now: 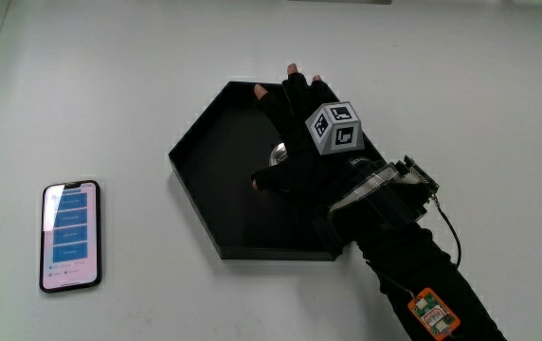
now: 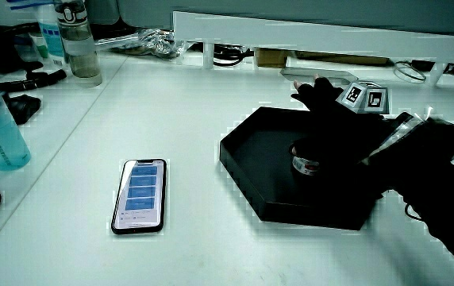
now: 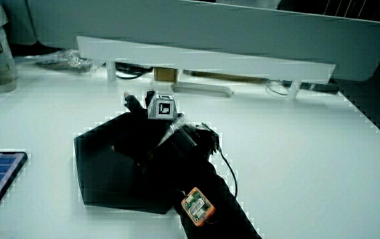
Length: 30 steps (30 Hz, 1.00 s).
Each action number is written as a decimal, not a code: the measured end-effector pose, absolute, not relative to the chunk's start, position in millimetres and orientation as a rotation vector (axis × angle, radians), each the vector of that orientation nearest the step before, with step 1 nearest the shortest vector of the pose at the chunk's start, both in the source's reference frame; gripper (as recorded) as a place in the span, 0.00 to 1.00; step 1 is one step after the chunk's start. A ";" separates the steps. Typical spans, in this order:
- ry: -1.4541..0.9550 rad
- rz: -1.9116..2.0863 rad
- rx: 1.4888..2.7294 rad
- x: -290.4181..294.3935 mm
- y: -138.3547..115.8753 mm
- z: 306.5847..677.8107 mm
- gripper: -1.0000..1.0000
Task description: Pick paper clip from plate
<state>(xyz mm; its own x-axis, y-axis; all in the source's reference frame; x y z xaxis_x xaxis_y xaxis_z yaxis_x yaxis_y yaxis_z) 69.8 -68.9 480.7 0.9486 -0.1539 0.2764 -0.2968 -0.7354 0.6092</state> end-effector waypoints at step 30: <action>-0.264 0.195 2.231 72.3 -65.6 538.1 1.00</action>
